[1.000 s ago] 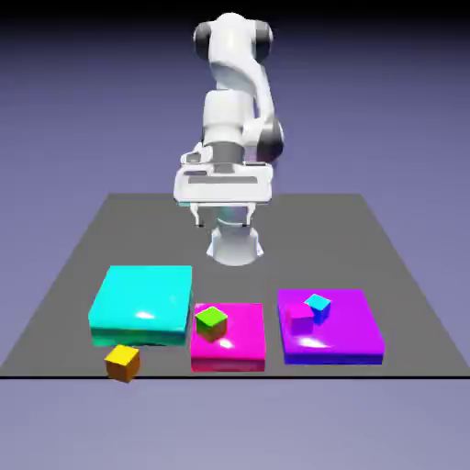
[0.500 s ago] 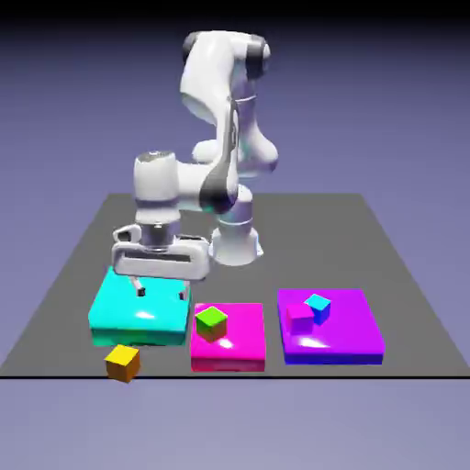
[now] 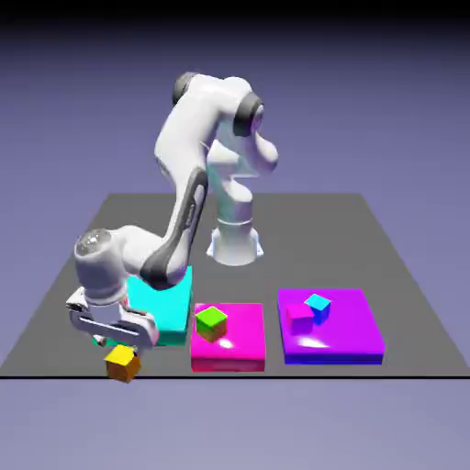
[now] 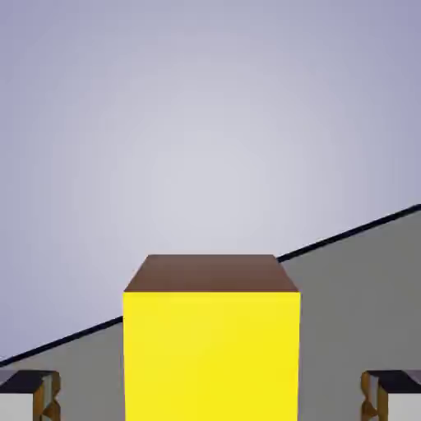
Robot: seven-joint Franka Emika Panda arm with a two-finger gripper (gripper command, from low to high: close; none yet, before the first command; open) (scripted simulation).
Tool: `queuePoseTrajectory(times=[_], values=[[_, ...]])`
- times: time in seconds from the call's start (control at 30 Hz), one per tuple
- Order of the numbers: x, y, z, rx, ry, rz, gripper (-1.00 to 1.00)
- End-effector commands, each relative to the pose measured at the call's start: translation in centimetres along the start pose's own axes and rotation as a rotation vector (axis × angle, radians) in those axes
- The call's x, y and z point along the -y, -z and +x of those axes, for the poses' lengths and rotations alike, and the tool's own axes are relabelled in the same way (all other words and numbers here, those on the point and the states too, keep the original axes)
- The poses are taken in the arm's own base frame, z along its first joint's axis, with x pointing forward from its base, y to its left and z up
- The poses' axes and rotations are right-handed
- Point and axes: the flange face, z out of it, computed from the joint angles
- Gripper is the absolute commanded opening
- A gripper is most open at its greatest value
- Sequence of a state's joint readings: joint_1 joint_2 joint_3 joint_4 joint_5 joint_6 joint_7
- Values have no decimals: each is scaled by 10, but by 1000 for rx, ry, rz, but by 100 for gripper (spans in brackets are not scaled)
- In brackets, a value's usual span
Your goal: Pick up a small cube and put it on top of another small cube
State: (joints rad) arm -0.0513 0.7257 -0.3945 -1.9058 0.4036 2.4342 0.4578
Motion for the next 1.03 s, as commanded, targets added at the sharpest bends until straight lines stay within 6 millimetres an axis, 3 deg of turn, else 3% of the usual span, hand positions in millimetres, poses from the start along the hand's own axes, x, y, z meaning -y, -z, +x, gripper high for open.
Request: queuePoseTrajectory(times=[0.0, 0.03, 0.13, 0.2, 0.47, 0.7, 0.73, 0.87, 0.9, 0.93, 0.97, 1.0], values=[[0, 0, 0, 0, 0, 0, -100], [0, 0, 0, 0, 0, 0, -100], [-1, 59, -1, 0, 1, 0, -100], [-2, 70, -2, 0, 0, 0, -100], [27, 130, -112, 63, -33, 23, -100], [28, 186, -213, 3, -39, 3, -100], [28, 186, -213, 3, -39, 3, -100], [29, 117, -211, 3, -39, 3, -100], [29, 116, -212, 3, -39, 3, -100], [29, 116, -212, 3, -39, 3, 100], [29, 116, -212, 3, -39, 3, 100], [30, 133, -211, 3, -39, 3, 100]])
